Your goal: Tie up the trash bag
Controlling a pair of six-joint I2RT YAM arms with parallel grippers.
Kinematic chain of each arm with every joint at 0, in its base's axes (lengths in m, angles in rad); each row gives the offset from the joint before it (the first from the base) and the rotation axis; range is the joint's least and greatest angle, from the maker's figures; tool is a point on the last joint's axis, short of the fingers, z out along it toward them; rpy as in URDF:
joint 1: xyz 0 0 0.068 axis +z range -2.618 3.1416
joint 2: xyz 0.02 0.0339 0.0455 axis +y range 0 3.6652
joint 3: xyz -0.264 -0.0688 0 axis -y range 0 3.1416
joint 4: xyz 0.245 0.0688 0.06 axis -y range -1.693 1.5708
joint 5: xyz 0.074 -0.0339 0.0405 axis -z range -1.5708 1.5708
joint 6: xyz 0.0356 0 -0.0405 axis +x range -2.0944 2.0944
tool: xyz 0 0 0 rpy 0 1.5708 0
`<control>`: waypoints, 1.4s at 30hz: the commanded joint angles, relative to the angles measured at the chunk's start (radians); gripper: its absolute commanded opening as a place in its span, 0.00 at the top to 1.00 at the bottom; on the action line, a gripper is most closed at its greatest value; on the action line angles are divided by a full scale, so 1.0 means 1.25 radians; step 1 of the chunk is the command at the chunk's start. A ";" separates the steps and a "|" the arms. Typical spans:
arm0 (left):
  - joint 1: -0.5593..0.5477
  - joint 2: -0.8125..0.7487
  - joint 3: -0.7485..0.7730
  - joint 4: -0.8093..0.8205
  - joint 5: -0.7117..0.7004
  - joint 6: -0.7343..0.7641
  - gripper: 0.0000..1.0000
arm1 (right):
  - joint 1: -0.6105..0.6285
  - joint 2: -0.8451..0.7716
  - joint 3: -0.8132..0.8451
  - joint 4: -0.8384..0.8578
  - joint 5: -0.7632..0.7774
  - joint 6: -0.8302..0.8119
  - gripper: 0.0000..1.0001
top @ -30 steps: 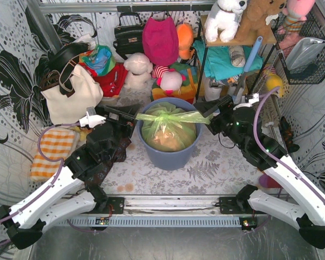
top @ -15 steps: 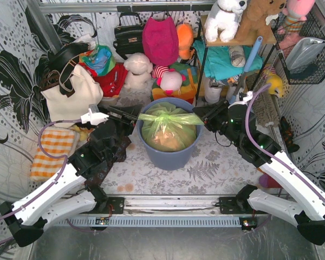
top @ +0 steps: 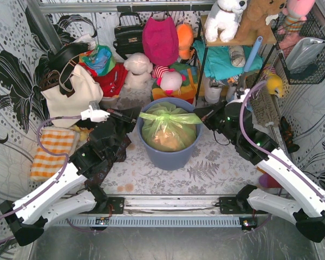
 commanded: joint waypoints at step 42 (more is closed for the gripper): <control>-0.003 0.124 0.175 -0.175 0.119 0.964 1.00 | 0.226 0.164 0.088 0.074 0.675 -1.182 1.00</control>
